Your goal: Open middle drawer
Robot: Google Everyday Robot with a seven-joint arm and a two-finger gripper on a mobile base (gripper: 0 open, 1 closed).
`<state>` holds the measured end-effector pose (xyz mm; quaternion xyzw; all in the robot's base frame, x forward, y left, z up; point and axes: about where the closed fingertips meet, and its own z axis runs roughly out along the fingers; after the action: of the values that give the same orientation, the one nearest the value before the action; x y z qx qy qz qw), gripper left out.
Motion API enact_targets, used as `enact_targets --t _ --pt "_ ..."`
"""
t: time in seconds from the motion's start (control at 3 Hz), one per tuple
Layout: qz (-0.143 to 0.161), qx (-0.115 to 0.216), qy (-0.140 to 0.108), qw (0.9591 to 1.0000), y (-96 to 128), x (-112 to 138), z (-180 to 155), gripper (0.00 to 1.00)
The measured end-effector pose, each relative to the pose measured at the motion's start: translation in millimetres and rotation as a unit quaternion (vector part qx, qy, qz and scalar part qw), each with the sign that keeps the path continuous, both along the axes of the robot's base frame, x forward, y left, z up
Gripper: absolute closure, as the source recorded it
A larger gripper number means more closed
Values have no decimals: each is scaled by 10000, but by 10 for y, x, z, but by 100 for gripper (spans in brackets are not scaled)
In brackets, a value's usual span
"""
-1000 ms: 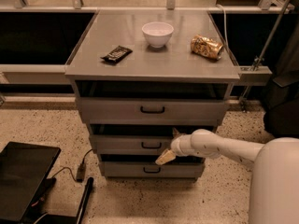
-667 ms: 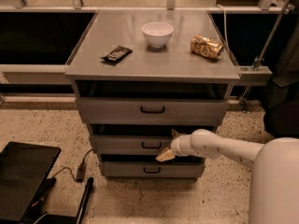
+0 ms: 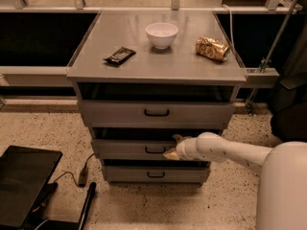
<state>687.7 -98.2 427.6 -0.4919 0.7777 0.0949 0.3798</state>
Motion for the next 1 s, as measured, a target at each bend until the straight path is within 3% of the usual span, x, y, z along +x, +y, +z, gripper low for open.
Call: enact_targets --t 0.33,0.67,1.0 --pt "0 0 0 10000 0 0 0 89" --pt "0 0 0 10000 0 0 3 100" --pt "0 0 0 10000 0 0 33 100"
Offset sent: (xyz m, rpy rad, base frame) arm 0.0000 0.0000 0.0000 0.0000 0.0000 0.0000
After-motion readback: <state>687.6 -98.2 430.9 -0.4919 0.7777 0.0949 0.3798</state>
